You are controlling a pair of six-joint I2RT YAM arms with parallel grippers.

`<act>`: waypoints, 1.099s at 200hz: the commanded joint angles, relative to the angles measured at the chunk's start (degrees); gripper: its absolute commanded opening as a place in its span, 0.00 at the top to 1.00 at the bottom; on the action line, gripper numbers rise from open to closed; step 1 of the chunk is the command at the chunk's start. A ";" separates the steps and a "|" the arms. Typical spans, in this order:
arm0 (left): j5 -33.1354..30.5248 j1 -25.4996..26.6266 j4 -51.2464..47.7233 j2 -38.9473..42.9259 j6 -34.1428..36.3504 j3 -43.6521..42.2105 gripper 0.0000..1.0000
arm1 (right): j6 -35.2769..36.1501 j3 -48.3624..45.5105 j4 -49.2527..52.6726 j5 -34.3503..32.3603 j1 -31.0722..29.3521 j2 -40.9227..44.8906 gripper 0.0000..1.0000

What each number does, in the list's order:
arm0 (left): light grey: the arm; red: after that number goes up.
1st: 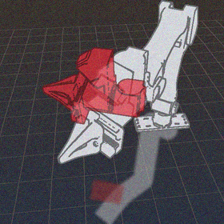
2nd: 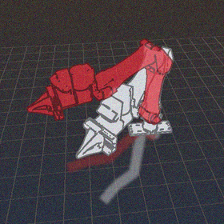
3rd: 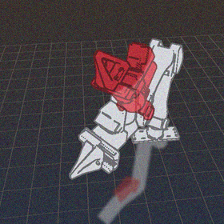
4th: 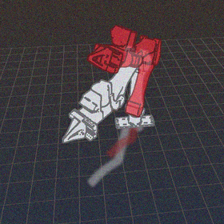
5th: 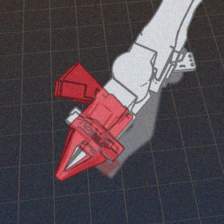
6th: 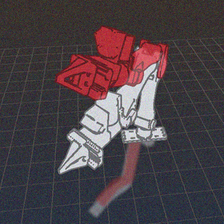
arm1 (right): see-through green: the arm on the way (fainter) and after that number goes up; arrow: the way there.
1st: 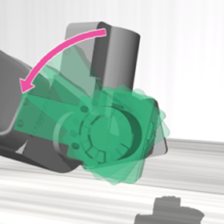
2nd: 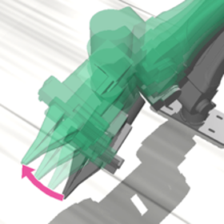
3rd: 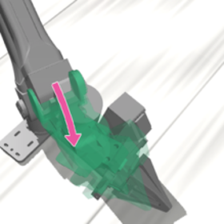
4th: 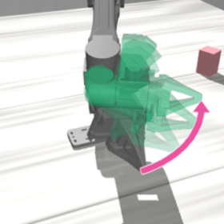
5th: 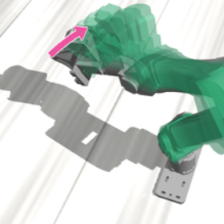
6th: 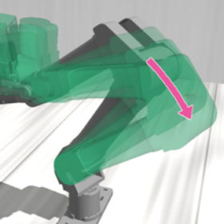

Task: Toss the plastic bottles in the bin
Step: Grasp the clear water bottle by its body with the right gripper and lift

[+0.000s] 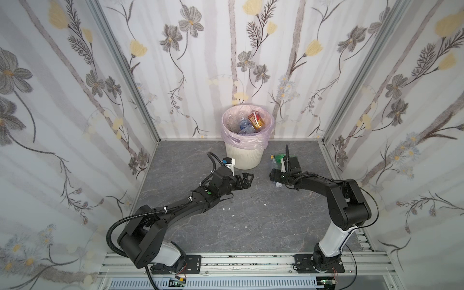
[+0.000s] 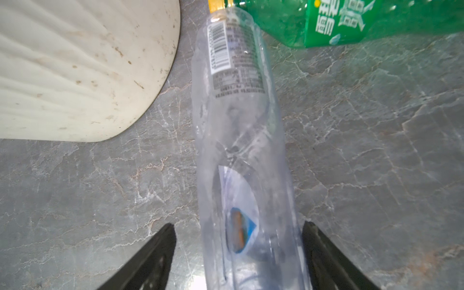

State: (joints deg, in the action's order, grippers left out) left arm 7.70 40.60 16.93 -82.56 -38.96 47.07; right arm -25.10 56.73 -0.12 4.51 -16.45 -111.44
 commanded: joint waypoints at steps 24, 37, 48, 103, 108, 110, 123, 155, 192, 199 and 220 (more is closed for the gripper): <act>-0.39 -0.04 2.14 0.06 -0.06 -0.23 0.00 | 1.28 0.24 0.38 -0.99 -0.84 -0.66 0.30; -0.37 -0.12 2.14 0.11 -0.15 -0.31 0.00 | 1.46 0.27 0.56 -1.13 -1.11 -0.58 0.32; -0.49 -0.06 2.14 0.19 -0.15 -0.43 0.00 | 1.64 0.22 0.71 -1.26 -1.45 -0.48 0.34; -0.58 -0.12 2.23 0.30 -0.33 -0.49 0.00 | 2.04 -0.65 0.64 -1.44 -2.64 -0.43 0.40; -0.63 -0.03 2.23 0.34 -0.33 -0.44 0.00 | 2.07 -0.73 0.65 -1.45 -2.79 -0.45 0.41; -0.64 -0.09 2.23 0.33 -0.33 -0.50 0.00 | 2.08 -0.74 0.67 -1.44 -2.78 -0.45 0.41; -0.54 -0.06 2.23 0.37 -0.41 -0.53 0.00 | 2.15 -1.10 0.57 -1.35 -2.90 -0.28 0.42; -0.50 -0.08 2.23 0.30 -0.50 -0.58 0.00 | 2.93 -2.11 0.64 -0.96 -3.71 0.56 0.45; -0.82 0.04 2.13 0.18 -0.83 -0.61 0.00 | 4.61 -4.02 0.72 1.16 -5.13 2.84 0.49; -1.01 -0.19 2.14 0.08 -1.30 -0.66 0.00 | 4.90 -4.42 0.81 1.90 -5.48 3.57 0.49; -0.36 -1.15 2.14 -0.12 -3.14 -1.39 0.00 | 6.44 -5.75 1.04 2.94 -6.85 6.44 0.51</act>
State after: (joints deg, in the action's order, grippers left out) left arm 7.57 40.34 17.28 -82.54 -39.77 46.37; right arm -21.26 51.94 0.40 5.23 -22.13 -107.59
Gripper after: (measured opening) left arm 0.997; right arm 0.523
